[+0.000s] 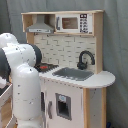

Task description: Play with the kitchen

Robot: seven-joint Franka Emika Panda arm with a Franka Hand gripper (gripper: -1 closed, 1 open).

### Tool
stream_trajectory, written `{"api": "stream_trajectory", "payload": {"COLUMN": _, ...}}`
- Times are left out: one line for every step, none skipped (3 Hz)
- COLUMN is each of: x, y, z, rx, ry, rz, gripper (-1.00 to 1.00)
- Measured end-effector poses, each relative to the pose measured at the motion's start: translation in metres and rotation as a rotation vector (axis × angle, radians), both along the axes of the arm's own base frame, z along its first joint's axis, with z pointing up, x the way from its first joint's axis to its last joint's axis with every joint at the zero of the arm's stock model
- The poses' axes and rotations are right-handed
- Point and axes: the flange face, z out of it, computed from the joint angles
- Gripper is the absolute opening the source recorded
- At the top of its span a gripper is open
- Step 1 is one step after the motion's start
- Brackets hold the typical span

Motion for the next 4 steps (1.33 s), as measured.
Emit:
{"api": "stream_trajectory", "payload": {"x": -0.004, "y": 0.003, "z": 0.013, "rx": -0.069, "ry": -0.100, "rz": 0.044, "gripper": 1.00}}
{"api": "stream_trajectory", "payload": {"x": -0.016, "y": 0.008, "z": 0.023, "rx": -0.139, "ry": -0.202, "rz": 0.087, "gripper": 1.00}}
{"api": "stream_trajectory", "payload": {"x": -0.033, "y": 0.011, "z": 0.028, "rx": -0.197, "ry": -0.293, "rz": 0.121, "gripper": 1.00}}
{"api": "stream_trajectory", "payload": {"x": -0.047, "y": 0.010, "z": 0.022, "rx": -0.263, "ry": -0.385, "rz": 0.153, "gripper": 1.00}}
